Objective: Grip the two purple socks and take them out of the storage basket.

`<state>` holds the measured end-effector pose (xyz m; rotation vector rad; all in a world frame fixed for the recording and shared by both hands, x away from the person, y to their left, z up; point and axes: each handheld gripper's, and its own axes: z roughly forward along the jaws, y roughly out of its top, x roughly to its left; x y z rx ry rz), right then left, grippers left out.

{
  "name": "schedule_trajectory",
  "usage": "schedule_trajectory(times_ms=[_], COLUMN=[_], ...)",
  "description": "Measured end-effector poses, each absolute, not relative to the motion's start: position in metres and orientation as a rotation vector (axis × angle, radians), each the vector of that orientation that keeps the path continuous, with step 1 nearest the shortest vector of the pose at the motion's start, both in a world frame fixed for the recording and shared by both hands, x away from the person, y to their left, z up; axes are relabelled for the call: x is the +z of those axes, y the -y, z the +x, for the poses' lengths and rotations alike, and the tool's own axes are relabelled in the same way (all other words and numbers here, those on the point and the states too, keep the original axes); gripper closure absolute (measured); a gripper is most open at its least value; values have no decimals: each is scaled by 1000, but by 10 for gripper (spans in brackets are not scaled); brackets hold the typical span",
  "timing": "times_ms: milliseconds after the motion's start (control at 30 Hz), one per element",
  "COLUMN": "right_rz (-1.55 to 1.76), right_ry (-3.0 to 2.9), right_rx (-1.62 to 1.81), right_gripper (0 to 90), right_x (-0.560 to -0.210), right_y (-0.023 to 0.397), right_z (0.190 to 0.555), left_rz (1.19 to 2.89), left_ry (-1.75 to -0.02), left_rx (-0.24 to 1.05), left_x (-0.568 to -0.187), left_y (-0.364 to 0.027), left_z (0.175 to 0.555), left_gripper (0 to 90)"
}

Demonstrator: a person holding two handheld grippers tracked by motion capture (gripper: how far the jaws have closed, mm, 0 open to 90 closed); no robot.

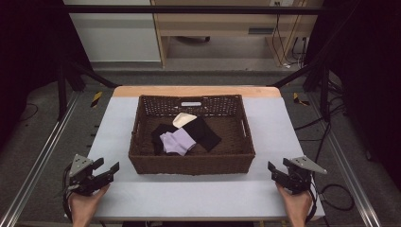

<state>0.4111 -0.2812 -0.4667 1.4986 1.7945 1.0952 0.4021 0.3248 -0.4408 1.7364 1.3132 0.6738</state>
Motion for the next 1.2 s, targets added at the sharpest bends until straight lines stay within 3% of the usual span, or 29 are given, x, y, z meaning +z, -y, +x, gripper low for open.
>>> schedule_trajectory(times_ms=[767,1200], right_rz=[1474,1473], right_ry=[-1801,-1815], right_rx=[1109,1099], right_gripper=[360,419], right_x=[-465,-464], right_y=[277,275], right_z=[411,414], left_rz=[1633,1632], left_ry=[-1254,-1165], left_rx=[626,622], left_x=[-389,-355], left_y=[-322,-294], left_z=[416,438], left_gripper=[309,383])
